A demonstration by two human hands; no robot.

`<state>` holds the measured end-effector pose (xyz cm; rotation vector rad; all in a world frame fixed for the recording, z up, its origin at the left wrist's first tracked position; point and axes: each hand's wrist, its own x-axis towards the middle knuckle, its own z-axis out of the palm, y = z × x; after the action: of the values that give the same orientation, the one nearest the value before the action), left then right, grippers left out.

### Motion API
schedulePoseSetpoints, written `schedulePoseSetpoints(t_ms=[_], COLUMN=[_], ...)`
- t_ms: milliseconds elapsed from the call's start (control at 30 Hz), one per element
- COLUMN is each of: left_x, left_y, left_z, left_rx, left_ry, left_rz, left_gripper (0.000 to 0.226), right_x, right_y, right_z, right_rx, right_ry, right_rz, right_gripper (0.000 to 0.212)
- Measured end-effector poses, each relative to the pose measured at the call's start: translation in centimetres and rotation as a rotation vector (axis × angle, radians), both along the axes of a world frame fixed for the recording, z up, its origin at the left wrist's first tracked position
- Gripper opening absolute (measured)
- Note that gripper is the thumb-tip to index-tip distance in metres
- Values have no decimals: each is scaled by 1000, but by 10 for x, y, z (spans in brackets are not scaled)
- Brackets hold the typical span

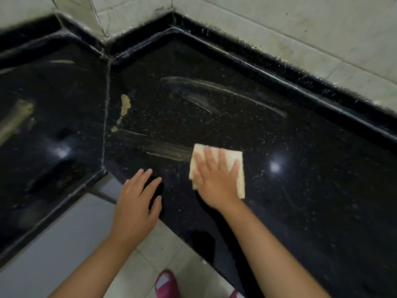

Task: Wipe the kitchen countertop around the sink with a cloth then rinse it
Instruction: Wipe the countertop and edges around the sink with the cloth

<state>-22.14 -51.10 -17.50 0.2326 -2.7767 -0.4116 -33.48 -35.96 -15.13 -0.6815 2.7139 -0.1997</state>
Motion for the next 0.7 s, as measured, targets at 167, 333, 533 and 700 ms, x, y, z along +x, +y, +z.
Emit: schedulePoseSetpoints(t_ms=[167, 333, 533, 700], left_x=[-26, -25, -26, -25], left_y=[-2, 1, 1, 1], left_z=[-3, -8, -8, -9], left_rx=[13, 66, 96, 82], left_ry=[79, 93, 132, 76], left_rz=[-74, -115, -102, -73], left_gripper=[44, 43, 41, 42], right_x=[86, 74, -29, -7], right_y=[54, 155, 125, 42], right_z=[-11, 7, 20, 8], right_rx=[67, 217, 74, 87], right_ry=[60, 63, -119, -90], right_rz=[143, -198, -702, -334], right_gripper=[49, 61, 50, 58])
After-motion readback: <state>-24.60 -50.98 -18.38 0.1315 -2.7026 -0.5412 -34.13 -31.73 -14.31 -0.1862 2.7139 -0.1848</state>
